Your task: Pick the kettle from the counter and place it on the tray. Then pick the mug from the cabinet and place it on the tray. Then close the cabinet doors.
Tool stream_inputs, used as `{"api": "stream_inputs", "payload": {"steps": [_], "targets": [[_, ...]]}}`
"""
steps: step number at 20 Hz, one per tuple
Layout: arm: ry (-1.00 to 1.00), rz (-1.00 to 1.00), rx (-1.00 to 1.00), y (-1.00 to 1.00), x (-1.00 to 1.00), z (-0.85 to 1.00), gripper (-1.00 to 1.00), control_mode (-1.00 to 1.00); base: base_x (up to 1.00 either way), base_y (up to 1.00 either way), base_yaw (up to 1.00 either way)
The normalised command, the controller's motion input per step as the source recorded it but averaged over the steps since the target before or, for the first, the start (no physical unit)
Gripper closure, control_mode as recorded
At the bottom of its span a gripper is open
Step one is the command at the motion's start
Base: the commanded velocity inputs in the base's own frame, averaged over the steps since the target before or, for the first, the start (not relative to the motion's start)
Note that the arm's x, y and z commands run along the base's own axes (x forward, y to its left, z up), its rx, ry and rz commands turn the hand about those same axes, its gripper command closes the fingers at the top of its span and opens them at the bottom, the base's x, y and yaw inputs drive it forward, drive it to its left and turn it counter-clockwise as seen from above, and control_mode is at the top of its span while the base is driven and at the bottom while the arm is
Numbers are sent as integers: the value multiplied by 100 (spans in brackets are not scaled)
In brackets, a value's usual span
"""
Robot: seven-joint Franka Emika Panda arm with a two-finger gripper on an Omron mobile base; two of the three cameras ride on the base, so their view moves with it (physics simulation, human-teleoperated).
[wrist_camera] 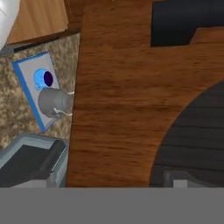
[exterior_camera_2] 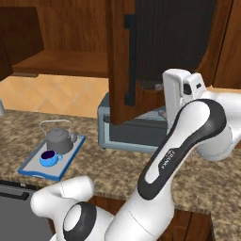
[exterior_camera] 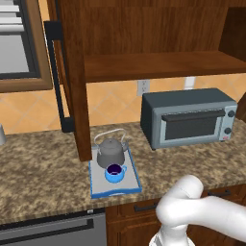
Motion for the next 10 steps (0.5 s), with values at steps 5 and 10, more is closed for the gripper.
{"api": "stream_inputs", "payload": {"steps": [5,10], "targets": [[0,-4,-3,56,89,-16,-100,-100,0,0,0],[0,-7,-1,58,89,-20,-100,-100,0,0,0]]}}
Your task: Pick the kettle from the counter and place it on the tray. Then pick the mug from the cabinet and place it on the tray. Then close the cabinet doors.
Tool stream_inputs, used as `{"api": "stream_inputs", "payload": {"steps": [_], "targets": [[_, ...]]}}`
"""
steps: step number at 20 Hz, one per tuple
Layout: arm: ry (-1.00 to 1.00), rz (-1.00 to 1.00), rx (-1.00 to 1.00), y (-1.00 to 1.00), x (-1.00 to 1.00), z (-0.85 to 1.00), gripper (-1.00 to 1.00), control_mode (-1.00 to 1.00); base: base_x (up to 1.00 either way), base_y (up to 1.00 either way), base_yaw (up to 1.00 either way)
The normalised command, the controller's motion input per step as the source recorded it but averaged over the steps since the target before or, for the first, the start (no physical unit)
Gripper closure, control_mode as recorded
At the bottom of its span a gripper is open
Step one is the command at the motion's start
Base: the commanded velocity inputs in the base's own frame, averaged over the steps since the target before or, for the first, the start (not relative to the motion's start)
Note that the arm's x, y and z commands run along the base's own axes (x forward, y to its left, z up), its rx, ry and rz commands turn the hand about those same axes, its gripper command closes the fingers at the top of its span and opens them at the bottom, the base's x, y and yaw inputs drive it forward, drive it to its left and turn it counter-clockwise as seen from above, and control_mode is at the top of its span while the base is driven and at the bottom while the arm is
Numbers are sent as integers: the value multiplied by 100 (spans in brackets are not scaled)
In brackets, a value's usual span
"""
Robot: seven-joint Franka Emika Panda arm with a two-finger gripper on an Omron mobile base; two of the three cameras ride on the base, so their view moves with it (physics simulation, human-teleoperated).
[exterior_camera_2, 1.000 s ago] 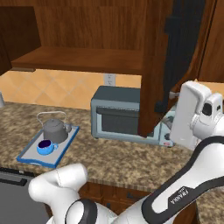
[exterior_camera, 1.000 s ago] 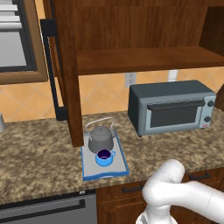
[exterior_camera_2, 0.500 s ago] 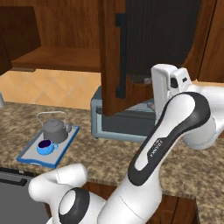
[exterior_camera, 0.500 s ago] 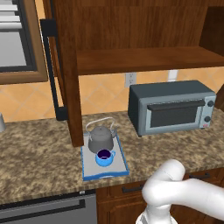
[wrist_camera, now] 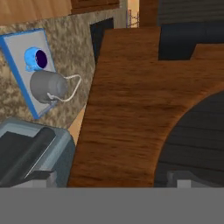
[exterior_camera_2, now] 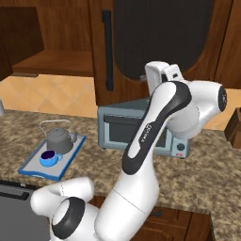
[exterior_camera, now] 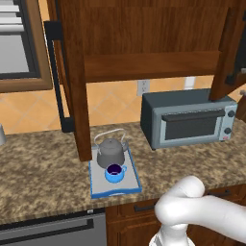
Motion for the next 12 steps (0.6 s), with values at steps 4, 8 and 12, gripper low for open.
{"api": "stream_inputs", "payload": {"steps": [4,8,12], "targets": [[0,-12,-1,64,98,-20,-100,-100,0,0,0],[0,-13,0,61,98,-19,-100,-100,0,0,0],[1,-11,0,49,99,-19,-100,-100,0,0,0]]}}
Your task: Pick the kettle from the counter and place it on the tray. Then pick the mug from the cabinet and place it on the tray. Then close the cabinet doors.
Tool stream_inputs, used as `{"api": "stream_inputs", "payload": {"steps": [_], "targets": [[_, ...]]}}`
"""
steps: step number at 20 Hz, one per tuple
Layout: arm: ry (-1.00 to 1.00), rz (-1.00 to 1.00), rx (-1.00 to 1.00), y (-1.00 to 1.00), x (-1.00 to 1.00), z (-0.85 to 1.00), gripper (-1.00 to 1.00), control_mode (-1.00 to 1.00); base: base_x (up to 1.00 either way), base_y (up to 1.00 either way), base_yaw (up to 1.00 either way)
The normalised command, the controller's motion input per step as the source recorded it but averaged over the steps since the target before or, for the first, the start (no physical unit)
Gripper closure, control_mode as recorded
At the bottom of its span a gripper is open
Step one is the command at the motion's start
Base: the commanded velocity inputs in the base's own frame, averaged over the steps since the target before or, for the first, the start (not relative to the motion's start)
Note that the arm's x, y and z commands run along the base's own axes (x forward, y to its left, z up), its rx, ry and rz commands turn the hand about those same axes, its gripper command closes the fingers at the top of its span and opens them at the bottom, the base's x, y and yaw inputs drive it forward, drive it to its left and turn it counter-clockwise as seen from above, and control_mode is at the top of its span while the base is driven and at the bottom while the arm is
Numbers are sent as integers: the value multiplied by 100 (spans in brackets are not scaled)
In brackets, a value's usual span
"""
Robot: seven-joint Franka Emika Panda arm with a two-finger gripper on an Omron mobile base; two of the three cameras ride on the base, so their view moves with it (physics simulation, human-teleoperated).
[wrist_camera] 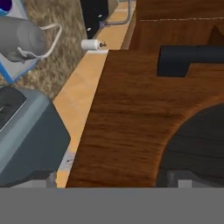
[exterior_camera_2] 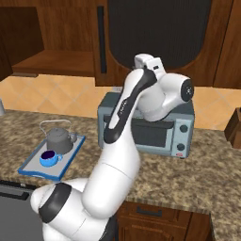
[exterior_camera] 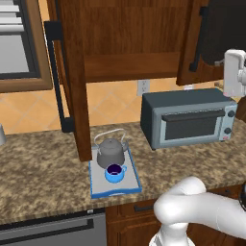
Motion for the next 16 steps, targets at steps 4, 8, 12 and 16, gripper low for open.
{"api": "stream_inputs", "payload": {"steps": [4,8,12,16], "targets": [[2,-9,0,45,100,-19,-100,-100,0,0,0],[2,-7,0,35,99,-18,-100,-100,0,0,0],[1,-5,0,25,91,-24,-100,-100,0,0,0],[0,-3,-1,17,49,-69,-100,-100,0,0,0]]}}
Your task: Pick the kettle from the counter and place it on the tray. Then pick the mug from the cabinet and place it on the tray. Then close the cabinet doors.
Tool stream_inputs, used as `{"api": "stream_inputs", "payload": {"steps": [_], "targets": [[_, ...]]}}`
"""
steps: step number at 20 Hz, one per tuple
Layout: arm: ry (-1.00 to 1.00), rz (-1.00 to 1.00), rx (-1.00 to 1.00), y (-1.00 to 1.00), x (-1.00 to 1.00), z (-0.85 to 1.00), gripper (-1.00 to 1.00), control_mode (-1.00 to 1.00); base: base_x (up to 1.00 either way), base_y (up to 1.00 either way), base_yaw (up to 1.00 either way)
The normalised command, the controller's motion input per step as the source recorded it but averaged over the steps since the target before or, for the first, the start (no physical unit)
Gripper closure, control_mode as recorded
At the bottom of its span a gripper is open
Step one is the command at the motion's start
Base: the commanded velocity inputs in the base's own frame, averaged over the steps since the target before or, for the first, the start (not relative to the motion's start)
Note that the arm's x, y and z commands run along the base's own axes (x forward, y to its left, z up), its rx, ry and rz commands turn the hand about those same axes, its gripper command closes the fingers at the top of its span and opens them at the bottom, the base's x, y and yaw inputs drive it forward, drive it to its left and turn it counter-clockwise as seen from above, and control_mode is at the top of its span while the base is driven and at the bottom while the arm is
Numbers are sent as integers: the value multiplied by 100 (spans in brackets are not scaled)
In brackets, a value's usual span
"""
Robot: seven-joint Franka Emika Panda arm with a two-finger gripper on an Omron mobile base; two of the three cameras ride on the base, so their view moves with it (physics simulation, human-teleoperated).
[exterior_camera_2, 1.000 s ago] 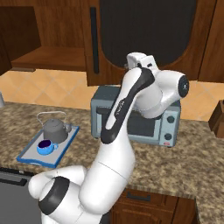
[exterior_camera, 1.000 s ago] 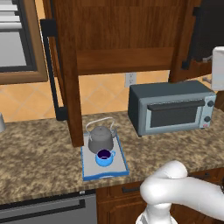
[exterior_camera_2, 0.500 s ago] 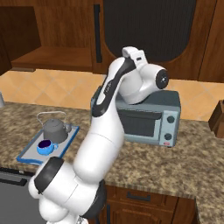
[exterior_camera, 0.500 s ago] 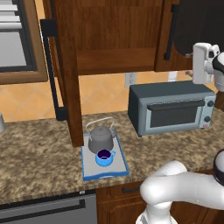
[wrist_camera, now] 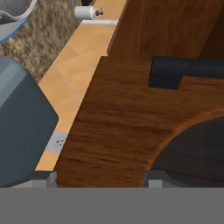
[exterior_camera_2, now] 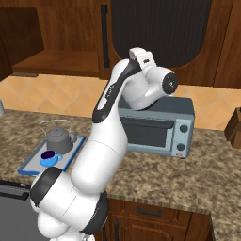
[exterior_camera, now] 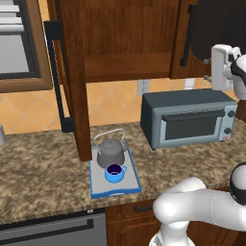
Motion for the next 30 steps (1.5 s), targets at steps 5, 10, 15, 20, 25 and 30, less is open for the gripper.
{"api": "stream_inputs", "payload": {"steps": [5,10,15,20,25,30], "targets": [[-1,-9,-11,26,22,-94,-100,-100,0,0,0],[-1,-14,-7,16,-35,-52,-100,-100,0,0,0],[-2,-9,0,5,-75,-15,-100,-100,0,0,0],[-4,-3,1,0,-100,0,-100,-100,0,0,0],[0,-3,1,2,-86,0,-100,-100,0,0,0],[0,1,0,16,-42,-9,-100,-100,0,0,0]]}}
